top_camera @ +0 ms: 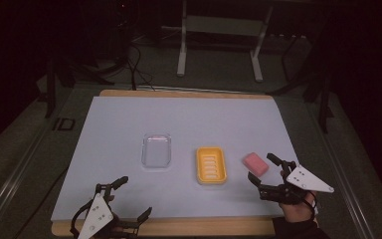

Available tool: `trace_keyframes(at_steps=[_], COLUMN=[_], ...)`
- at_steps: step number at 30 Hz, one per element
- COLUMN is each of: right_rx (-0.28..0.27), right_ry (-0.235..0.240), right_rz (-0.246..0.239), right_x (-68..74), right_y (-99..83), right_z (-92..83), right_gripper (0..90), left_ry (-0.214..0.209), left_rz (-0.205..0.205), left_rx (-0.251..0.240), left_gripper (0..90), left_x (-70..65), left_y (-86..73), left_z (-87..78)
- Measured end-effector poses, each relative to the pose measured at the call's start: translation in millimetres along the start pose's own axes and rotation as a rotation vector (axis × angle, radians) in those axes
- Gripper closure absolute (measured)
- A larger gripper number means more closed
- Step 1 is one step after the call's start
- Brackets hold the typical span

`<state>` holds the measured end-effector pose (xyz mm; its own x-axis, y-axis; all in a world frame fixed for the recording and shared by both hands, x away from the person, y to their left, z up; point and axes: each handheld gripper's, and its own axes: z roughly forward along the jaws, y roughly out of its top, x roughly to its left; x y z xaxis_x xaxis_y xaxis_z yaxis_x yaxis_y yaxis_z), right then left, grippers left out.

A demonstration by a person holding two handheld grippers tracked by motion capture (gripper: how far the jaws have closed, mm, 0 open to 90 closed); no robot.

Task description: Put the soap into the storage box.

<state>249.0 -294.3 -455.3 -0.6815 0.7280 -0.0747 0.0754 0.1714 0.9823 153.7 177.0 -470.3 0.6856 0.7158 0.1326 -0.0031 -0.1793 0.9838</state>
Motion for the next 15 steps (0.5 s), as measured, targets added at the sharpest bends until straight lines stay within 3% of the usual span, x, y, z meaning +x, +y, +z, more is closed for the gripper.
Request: trace_keyframes(at_steps=[5, 6, 8, 15], right_rx=[0.021, 0.092, 0.119, 0.163], right_ry=[0.039, 0.091, 0.072, 0.057], right_rz=[0.035, 0.037, 0.008, 0.023], right_x=[1.4, 0.0, -0.1, -5.1], right_y=[1.0, 0.7, 0.5, 5.1], right_z=[3.4, 9.1, 12.2, 13.1], right_gripper=[11.4, 13.4, 13.3, 13.1], left_ry=[0.003, 0.008, 0.009, 0.009], left_rz=[-0.004, 0.003, 0.006, 0.004], left_rx=[0.000, 0.008, 0.008, 0.007], left_gripper=[0.4, 0.4, 0.4, 0.4], left_x=[1.0, 0.4, -0.5, 0.2], left_y=[-0.3, -0.6, -0.5, -0.3], left_z=[0.6, 1.5, 1.8, 0.9])
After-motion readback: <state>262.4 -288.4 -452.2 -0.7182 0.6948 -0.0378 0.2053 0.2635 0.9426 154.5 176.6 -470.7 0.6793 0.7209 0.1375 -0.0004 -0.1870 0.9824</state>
